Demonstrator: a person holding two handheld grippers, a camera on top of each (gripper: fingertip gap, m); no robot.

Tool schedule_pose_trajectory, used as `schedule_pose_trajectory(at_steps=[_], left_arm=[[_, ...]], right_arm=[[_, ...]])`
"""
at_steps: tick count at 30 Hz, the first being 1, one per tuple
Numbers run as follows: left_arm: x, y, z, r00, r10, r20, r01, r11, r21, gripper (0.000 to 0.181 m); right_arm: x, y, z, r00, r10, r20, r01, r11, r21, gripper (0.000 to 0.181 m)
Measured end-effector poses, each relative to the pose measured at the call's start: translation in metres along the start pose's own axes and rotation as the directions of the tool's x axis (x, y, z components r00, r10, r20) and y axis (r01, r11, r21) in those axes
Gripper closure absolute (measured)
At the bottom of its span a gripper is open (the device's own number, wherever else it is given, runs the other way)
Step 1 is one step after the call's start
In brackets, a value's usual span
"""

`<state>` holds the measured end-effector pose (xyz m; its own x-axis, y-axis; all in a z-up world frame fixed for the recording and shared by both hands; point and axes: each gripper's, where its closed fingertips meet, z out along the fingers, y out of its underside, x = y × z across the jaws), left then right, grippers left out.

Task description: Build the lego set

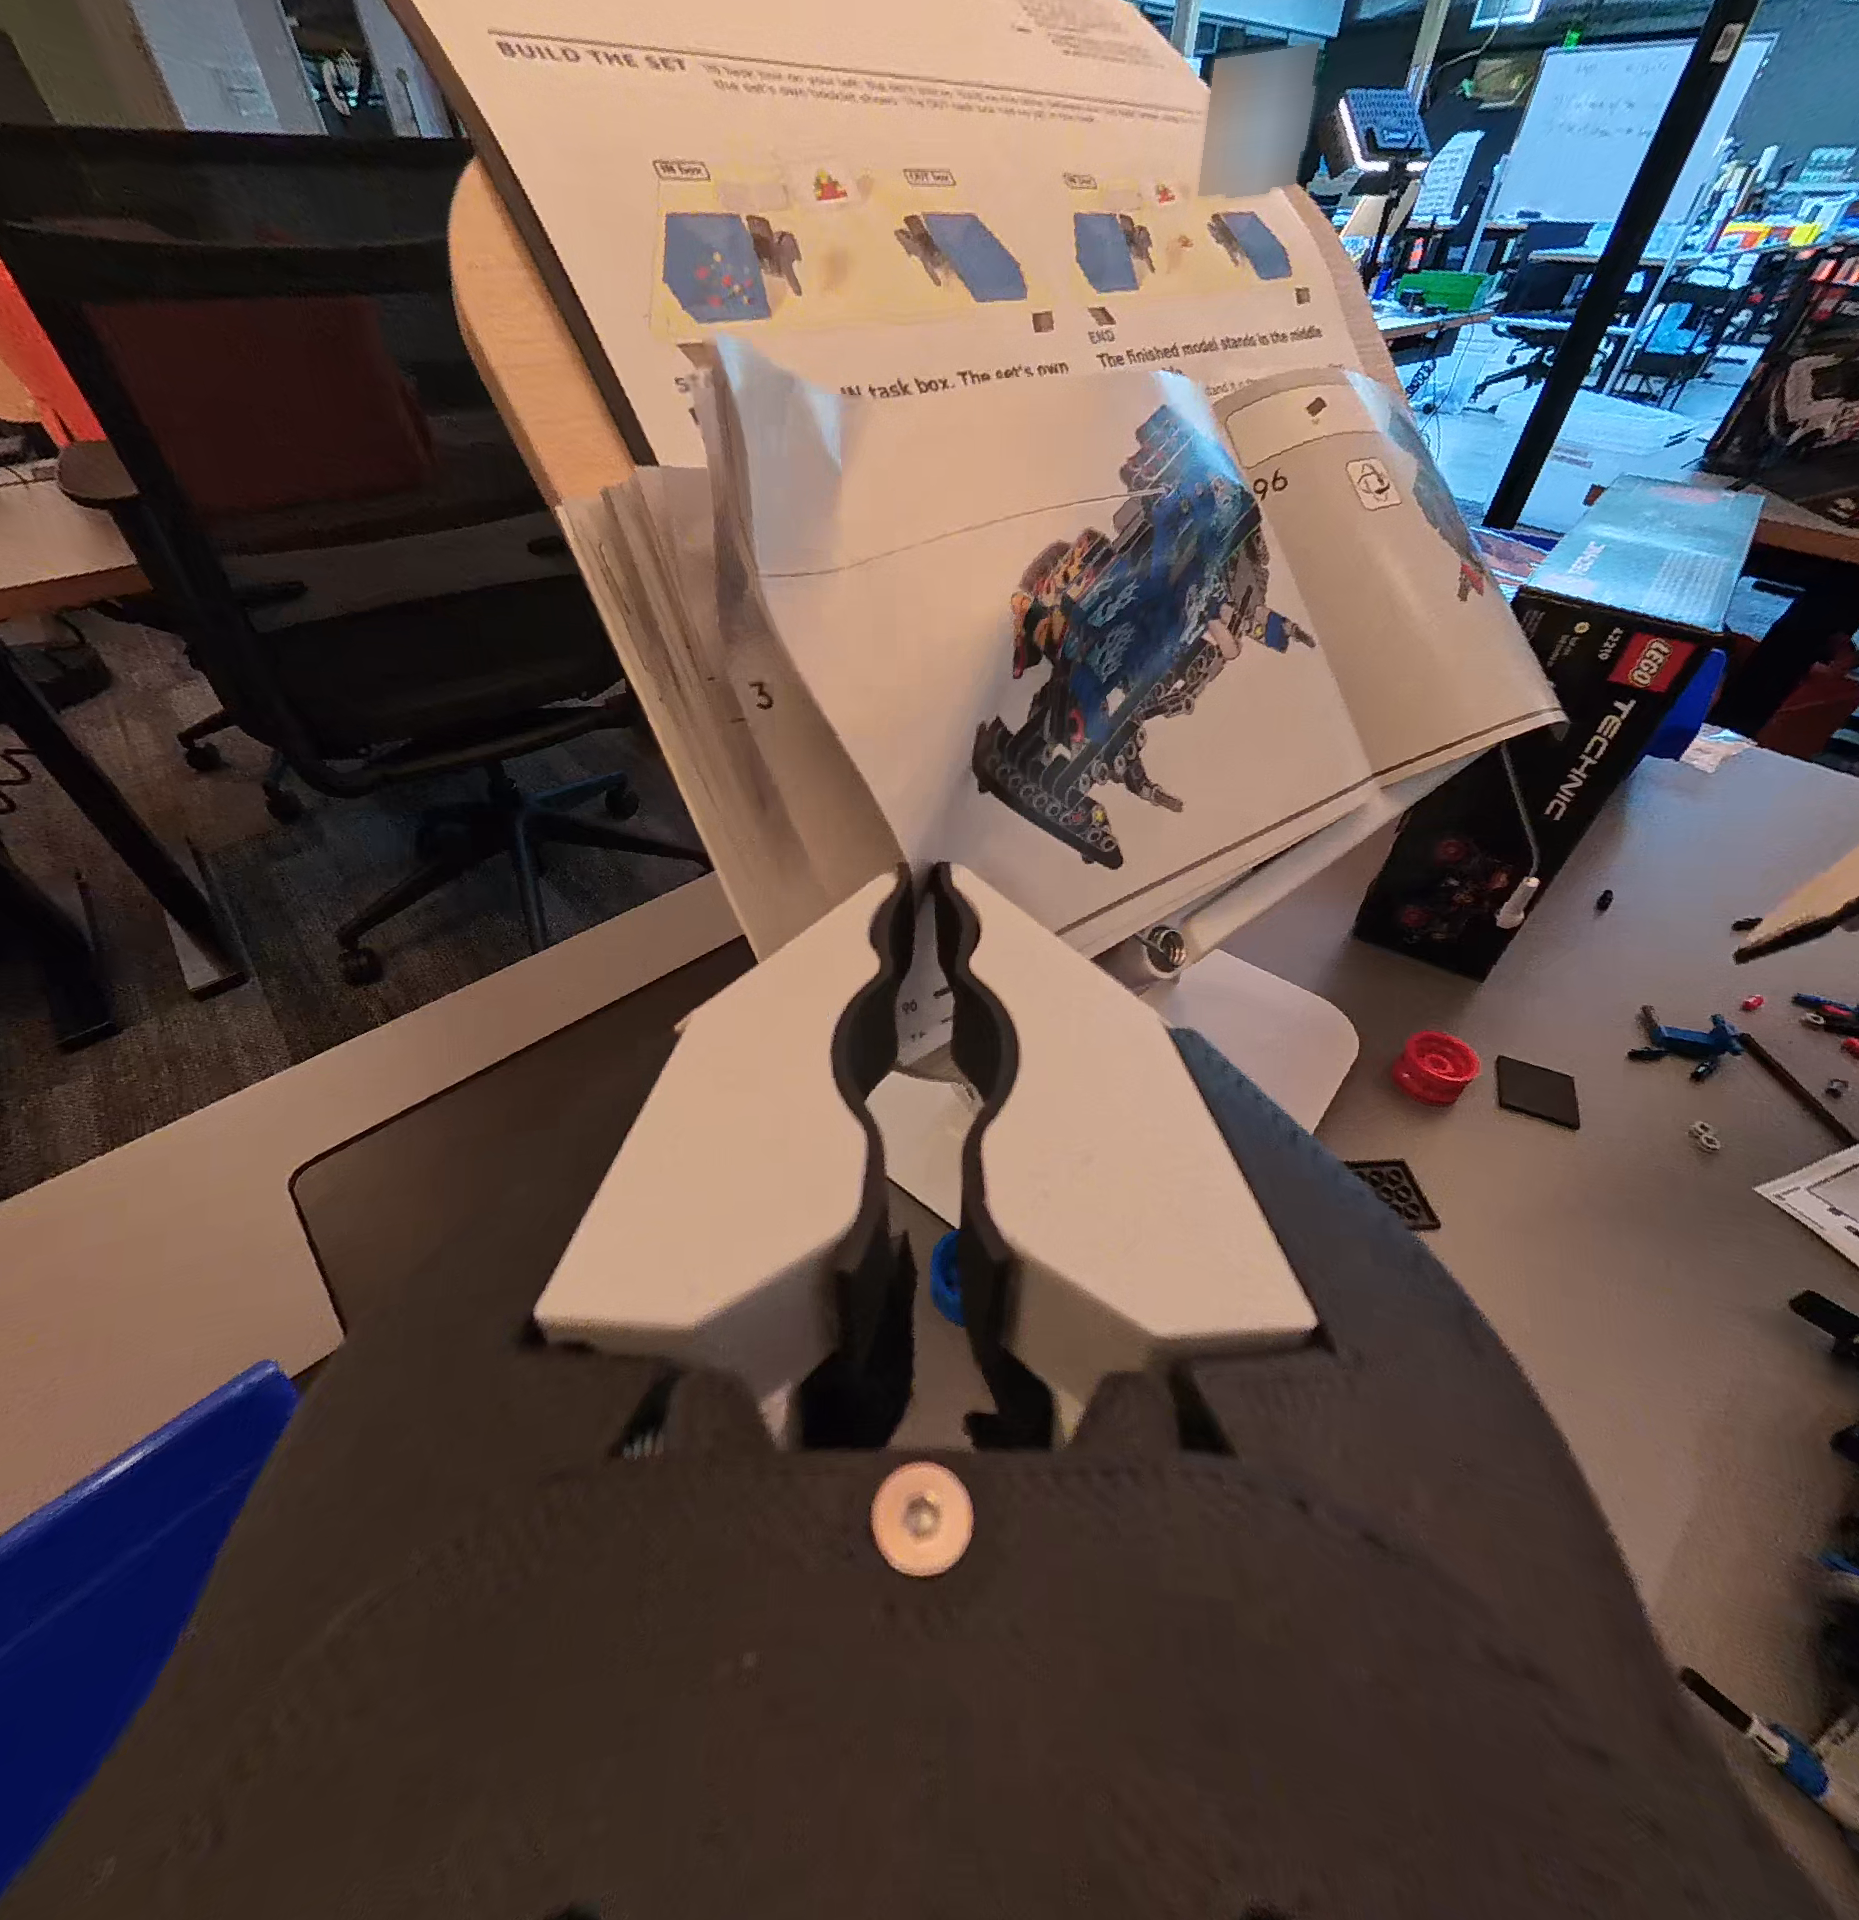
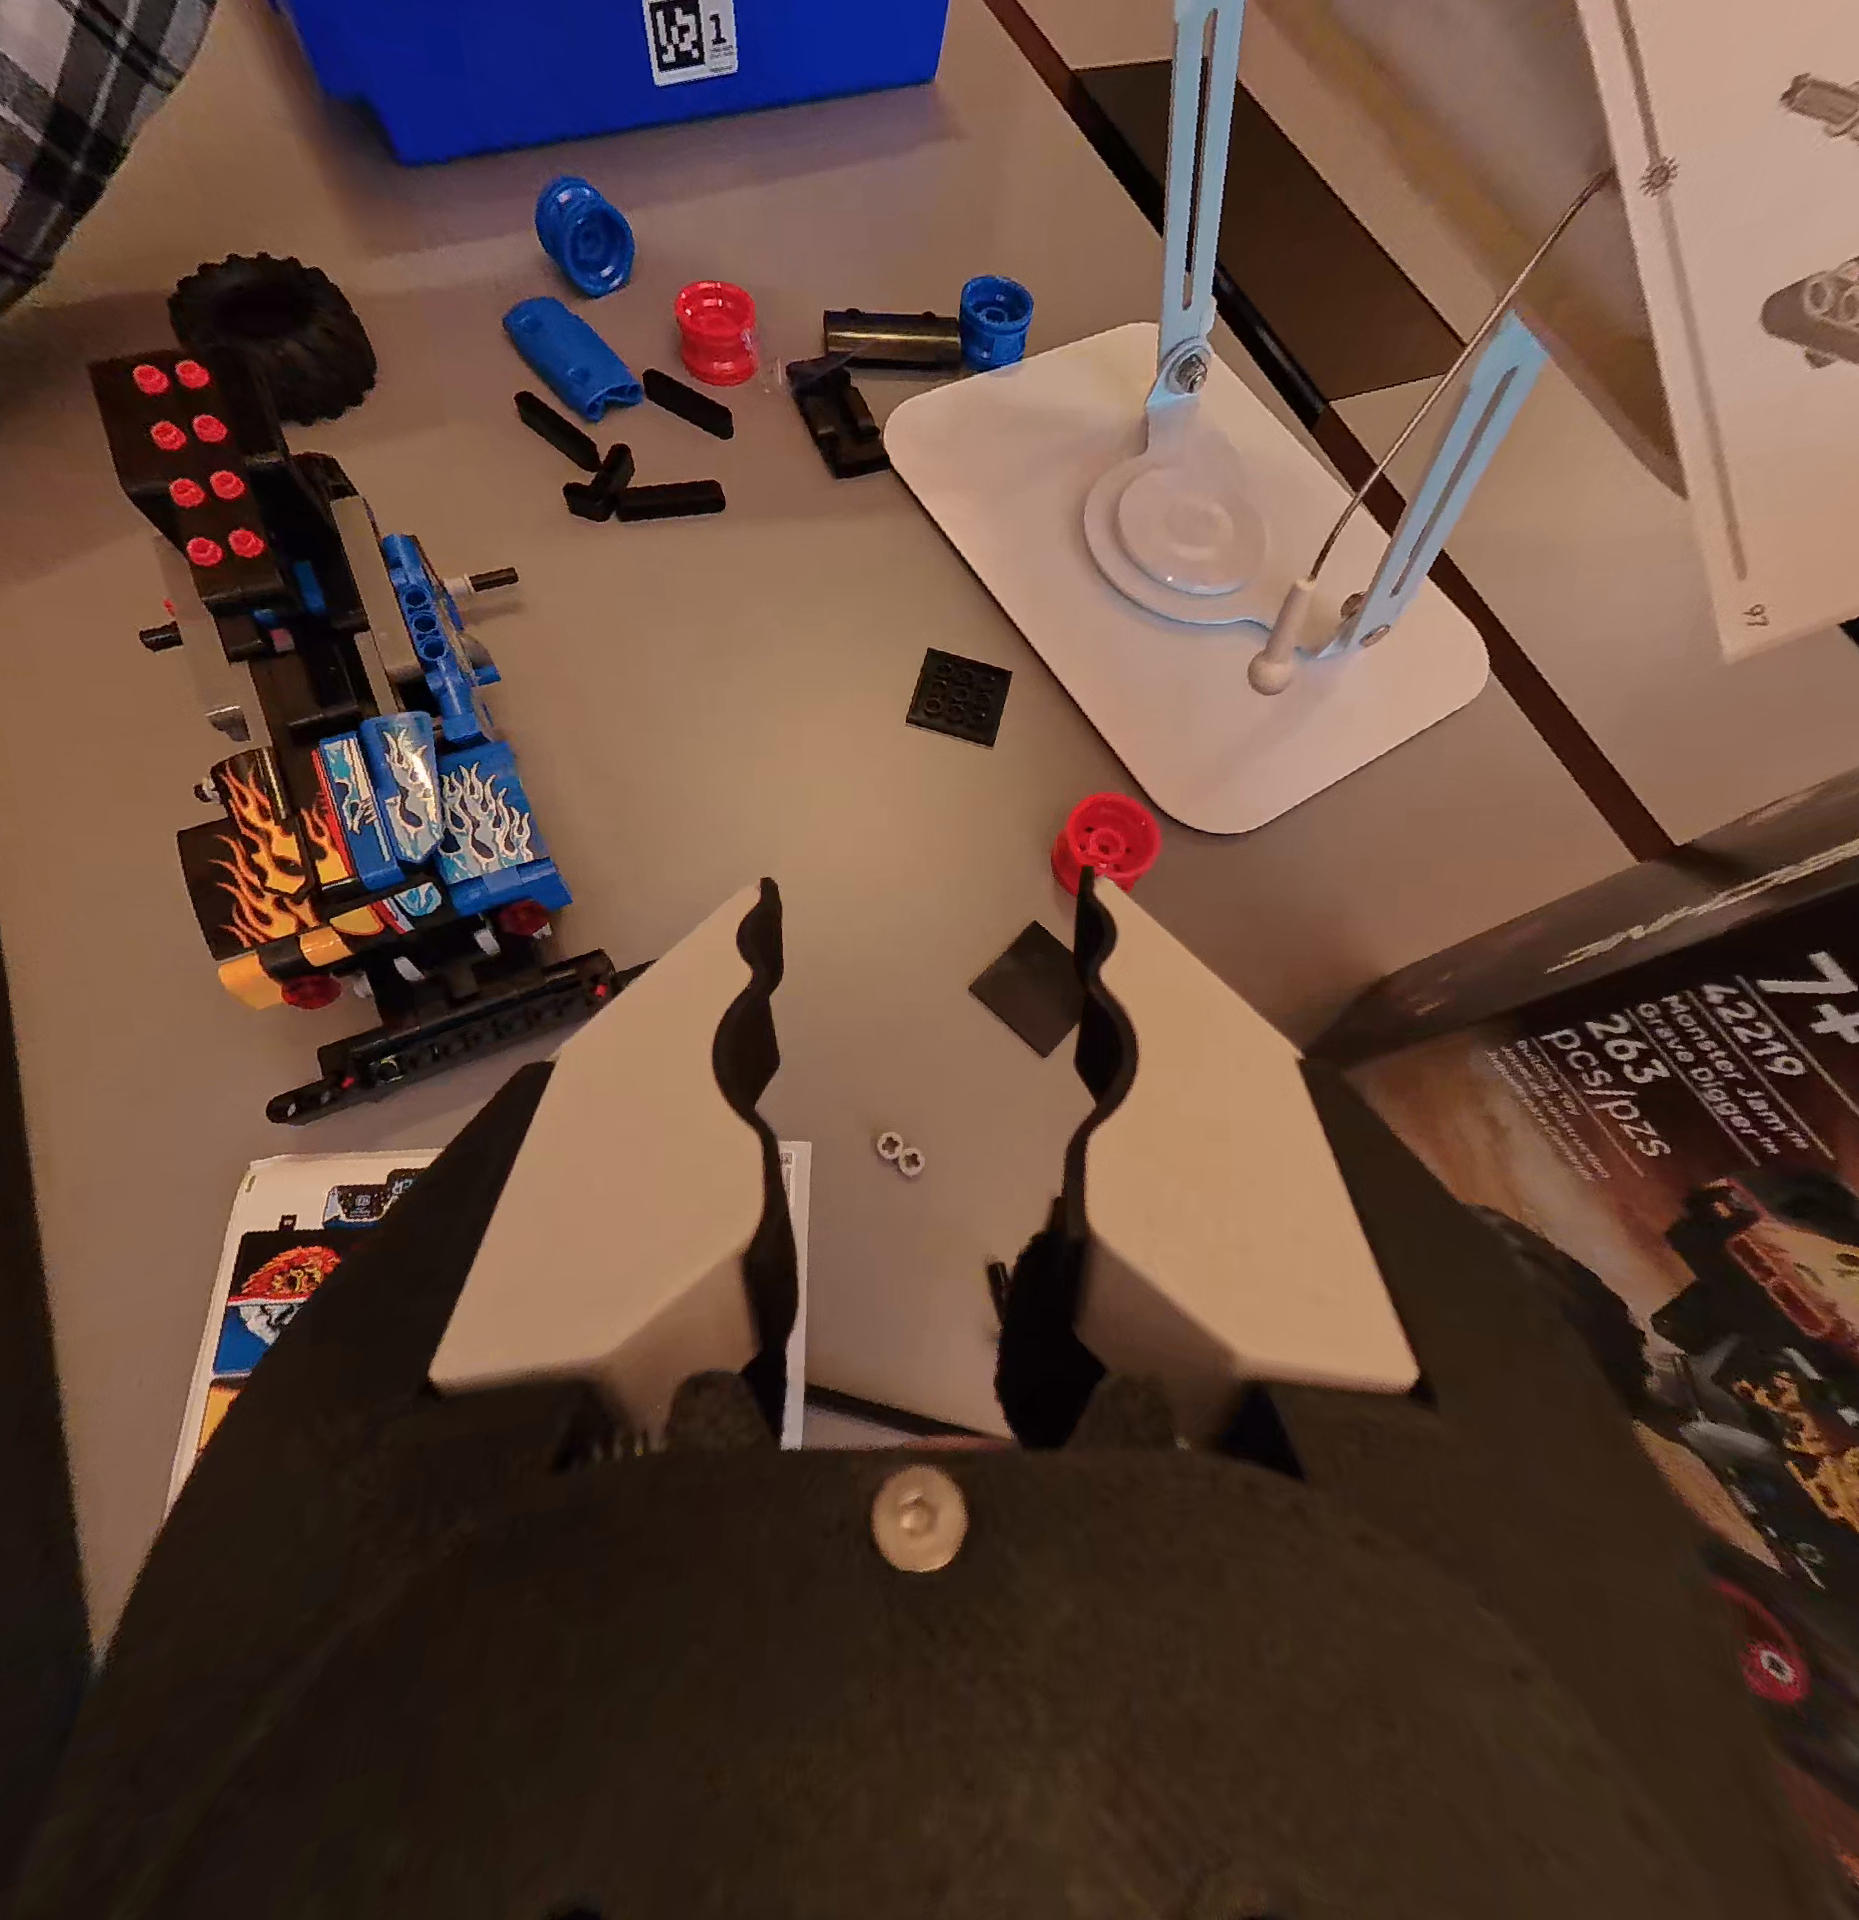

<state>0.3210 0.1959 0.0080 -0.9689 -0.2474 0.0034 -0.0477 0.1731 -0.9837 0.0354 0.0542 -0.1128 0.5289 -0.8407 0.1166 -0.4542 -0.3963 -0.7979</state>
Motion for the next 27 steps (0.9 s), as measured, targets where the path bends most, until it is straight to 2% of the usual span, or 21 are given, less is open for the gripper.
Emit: schedule_pose_trajectory(at_steps=[7, 13, 27], left_arm=[[-0.005, 0.005, 0.003, 0.999, -0.013, 0.031, 0.014, 1.0, -0.022, 0.173], [-0.007, 0.009, 0.006, 0.999, -0.037, 0.02, 0.037, 0.999, -0.023, 0.176], [-0.012, 0.01, 0.005, 0.998, 0.005, 0.061, -0.003, 0.999, -0.035, 0.175]], right_arm=[[-0.004, 0.011, 0.01, 1.0, -0.006, 0.024, 0.006, 1.0, -0.018, 0.126], [-0.002, 0.017, 0.012, 1.0, -0.019, 0.014, 0.019, 0.999, -0.029, 0.126], [0.002, 0.026, 0.014, 0.999, -0.032, -0.001, 0.032, 0.999, -0.044, 0.126]])
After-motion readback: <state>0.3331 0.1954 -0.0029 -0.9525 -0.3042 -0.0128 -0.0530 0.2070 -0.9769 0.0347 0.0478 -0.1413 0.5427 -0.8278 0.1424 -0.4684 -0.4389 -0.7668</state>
